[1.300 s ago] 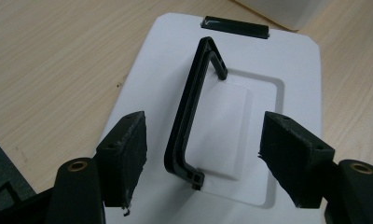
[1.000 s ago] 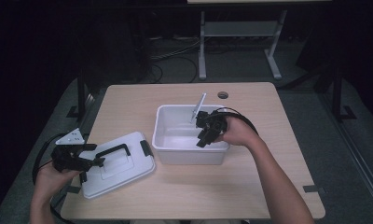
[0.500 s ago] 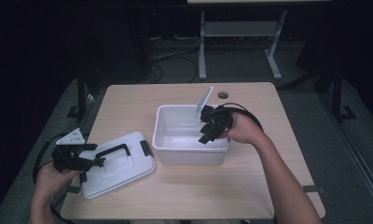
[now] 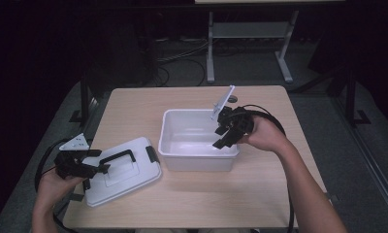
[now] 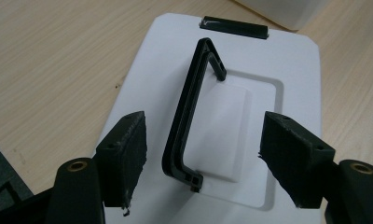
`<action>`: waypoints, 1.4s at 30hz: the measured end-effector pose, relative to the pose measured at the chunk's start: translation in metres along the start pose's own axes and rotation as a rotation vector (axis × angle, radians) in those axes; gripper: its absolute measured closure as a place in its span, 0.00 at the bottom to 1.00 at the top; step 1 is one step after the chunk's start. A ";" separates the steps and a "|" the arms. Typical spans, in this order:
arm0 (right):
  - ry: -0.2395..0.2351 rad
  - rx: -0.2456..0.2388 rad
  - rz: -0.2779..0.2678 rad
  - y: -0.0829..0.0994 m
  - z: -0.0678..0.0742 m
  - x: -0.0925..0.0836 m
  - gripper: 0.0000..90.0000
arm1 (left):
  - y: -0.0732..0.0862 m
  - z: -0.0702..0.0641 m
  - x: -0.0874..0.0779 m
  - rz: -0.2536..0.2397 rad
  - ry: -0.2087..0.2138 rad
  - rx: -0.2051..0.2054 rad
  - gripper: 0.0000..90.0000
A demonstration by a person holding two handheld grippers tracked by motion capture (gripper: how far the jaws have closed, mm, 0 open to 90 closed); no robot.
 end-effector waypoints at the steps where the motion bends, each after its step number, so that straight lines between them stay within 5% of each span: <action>1: 0.002 0.002 -0.003 0.001 0.001 -0.002 0.51 | 0.000 0.000 0.000 0.000 0.001 0.000 0.34; 21: 0.070 0.062 -0.018 0.051 0.014 -0.028 0.42 | 0.001 -0.002 0.005 0.017 0.006 -0.003 0.34; 42: 0.104 0.130 -0.023 0.091 0.022 -0.026 0.37 | 0.001 -0.003 0.006 0.025 0.008 0.000 0.34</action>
Point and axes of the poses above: each handheld gripper's, and its own axes: x roughly forward along the jaws, y roughly out of its underside, z roughly to its left, the point moved 10 cm from there along x, roughly forward along the jaws
